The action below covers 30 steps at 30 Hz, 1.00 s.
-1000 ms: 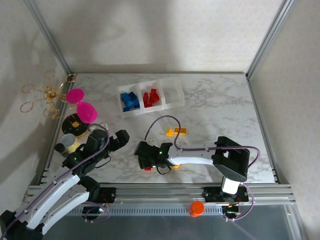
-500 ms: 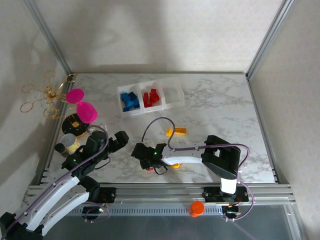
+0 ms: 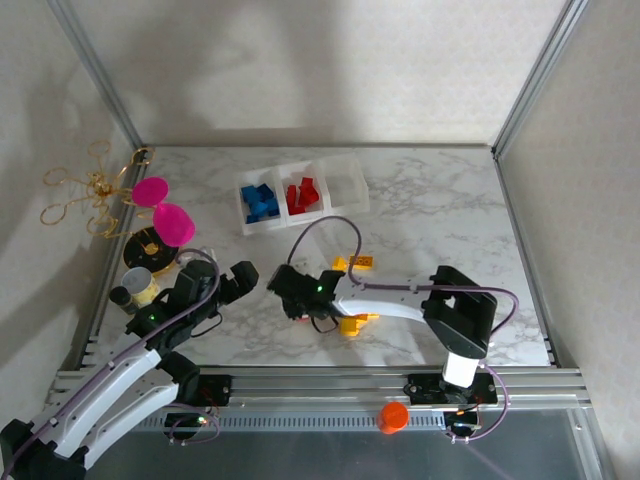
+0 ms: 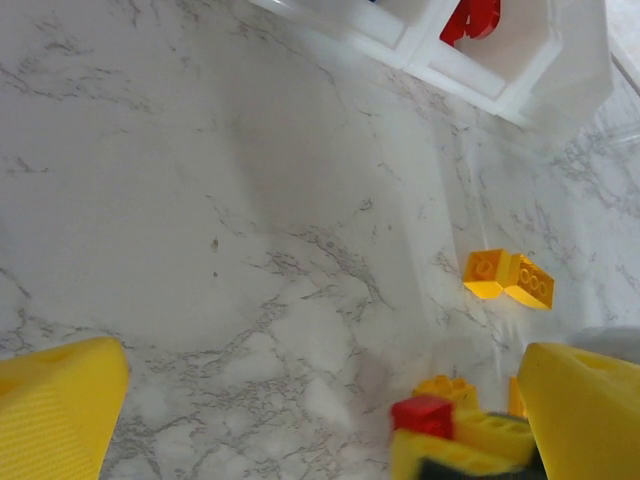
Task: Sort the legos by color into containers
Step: Pick up the lego from the bottom-center of the table, then place the lego in the container.
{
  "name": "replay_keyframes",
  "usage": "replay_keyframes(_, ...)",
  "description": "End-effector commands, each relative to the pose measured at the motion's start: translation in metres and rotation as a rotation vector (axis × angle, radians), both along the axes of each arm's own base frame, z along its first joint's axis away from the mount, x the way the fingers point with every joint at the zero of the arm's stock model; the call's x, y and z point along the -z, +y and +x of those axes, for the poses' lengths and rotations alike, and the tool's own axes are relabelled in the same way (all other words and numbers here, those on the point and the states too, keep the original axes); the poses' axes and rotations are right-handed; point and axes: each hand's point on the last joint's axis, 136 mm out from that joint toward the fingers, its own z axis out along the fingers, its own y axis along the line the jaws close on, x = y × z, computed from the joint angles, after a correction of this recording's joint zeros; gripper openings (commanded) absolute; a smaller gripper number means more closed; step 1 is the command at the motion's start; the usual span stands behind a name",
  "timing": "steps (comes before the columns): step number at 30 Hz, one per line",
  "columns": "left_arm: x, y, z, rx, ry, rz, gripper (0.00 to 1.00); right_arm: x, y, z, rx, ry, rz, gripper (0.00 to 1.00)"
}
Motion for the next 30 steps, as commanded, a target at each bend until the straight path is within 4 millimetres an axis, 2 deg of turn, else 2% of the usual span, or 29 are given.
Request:
replay_keyframes(1, -0.020, -0.001, 0.013, -0.019, -0.057, -0.010, 1.00, -0.043, -0.008, 0.039, 0.021, -0.127, 0.017, 0.27)
replay_keyframes(8, -0.043, -0.008, 0.030, -0.027, -0.123, -0.029, 1.00, -0.084, -0.018, 0.118, 0.081, -0.287, 0.039, 0.28)
replay_keyframes(14, -0.053, -0.015, 0.048, -0.029, -0.151, -0.020, 1.00, -0.092, -0.016, 0.186, 0.116, -0.362, 0.047, 0.29)
replay_keyframes(18, -0.056, -0.017, 0.057, -0.033, -0.156, 0.000, 1.00, -0.089, -0.010, 0.225, 0.118, -0.401, 0.038, 0.29)
replay_keyframes(23, -0.058, -0.022, 0.066, -0.031, -0.167, -0.008, 1.00, -0.080, 0.005, 0.274, 0.096, -0.432, 0.060, 0.29)
replay_keyframes(30, -0.052, -0.025, 0.074, -0.037, -0.156, 0.004, 1.00, -0.060, 0.011, 0.322, 0.104, -0.471, 0.021, 0.29)
